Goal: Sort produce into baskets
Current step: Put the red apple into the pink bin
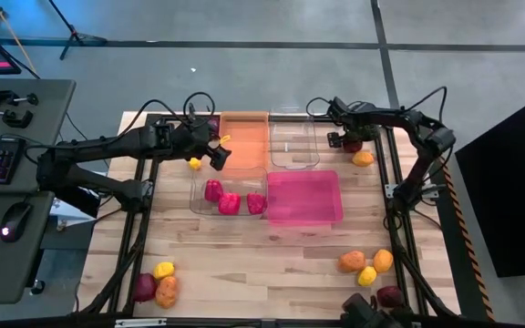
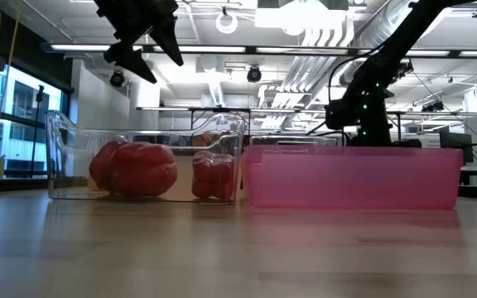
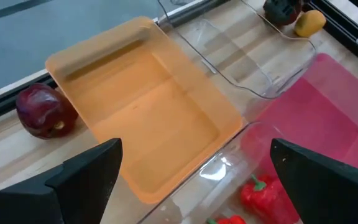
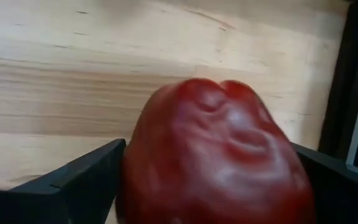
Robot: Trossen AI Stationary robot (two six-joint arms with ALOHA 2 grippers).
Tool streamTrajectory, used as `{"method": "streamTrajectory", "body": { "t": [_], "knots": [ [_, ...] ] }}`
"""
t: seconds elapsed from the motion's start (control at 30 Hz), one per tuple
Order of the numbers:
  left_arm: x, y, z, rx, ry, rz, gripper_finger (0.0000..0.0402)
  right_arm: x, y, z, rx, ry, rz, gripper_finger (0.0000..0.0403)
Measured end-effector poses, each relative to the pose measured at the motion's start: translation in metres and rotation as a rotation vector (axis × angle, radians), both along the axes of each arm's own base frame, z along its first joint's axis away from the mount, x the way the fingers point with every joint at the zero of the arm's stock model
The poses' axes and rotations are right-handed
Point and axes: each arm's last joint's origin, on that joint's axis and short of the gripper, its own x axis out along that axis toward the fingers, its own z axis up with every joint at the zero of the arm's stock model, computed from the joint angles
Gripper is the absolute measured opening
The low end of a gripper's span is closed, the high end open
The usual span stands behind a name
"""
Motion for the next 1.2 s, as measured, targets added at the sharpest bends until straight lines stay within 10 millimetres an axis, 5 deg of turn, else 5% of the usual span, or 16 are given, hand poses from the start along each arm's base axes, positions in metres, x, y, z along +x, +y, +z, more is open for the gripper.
{"method": "streamTrajectory", "body": {
  "t": [0.2, 0.3, 0.53, 0.73, 1.0, 1.2],
  "knots": [
    [0.000, 0.001, 0.000, 0.024, 0.002, 0.024, 0.0395, -0.004, 0.000, 0.006, 0.001, -0.008, 0.013, 0.0298],
    [0.000, 0.001, 0.000, 0.042, 0.018, 0.003, 0.0395, -0.008, 0.003, 0.014, 0.015, -0.006, 0.053, 0.0290],
    [-0.006, 0.001, 0.006, 0.124, 0.045, -0.029, 0.0395, -0.012, 0.032, 0.095, -0.215, -0.286, 0.162, 0.0290],
    [-0.013, 0.000, 0.013, 0.155, 0.021, -0.009, 0.0395, 0.006, 0.093, 0.145, -0.182, -0.690, 0.463, 0.0290],
    [-0.019, -0.002, 0.018, 0.107, -0.038, -0.004, 0.0395, 0.048, 0.192, 0.135, 0.061, -0.652, 0.780, 0.0290],
    [-0.022, -0.004, 0.024, 0.112, -0.084, -0.006, 0.0395, 0.066, 0.218, 0.116, 0.109, -0.562, 0.819, 0.0294]
  ]
}}
